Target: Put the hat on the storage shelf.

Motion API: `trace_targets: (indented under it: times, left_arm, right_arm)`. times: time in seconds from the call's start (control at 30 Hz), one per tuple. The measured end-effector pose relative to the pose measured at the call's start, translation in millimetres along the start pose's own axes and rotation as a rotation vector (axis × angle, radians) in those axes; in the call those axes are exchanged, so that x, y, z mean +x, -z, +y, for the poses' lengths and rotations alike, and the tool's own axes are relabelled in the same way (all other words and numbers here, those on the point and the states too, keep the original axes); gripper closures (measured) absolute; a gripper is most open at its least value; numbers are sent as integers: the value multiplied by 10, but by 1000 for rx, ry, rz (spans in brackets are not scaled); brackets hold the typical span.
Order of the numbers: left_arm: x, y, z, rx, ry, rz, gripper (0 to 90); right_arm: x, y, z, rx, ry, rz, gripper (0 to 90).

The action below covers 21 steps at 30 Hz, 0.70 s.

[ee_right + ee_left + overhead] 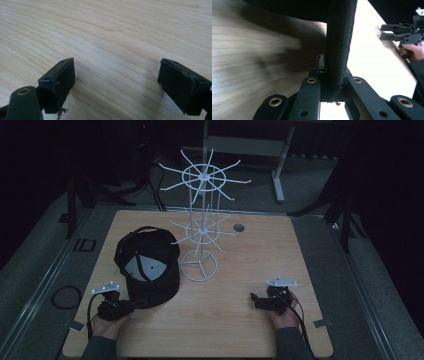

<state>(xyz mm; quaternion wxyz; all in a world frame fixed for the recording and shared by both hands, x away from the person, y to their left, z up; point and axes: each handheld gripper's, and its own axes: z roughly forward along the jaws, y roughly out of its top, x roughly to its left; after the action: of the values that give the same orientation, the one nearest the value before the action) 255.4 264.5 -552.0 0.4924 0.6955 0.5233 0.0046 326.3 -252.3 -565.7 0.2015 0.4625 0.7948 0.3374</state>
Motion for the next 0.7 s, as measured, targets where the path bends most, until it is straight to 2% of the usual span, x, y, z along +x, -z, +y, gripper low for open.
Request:
trace_targets:
  times: [0.27, 0.7]
  left_arm:
    - [-8, 100, 27, -23, -14, 48, 860]
    - [-26, 234, 101, -60, -26, 89, 860]
  right_arm:
    - [0, 0, 0, 0, 0, 0, 139]
    - [0, 0, 0, 0, 0, 0, 140]
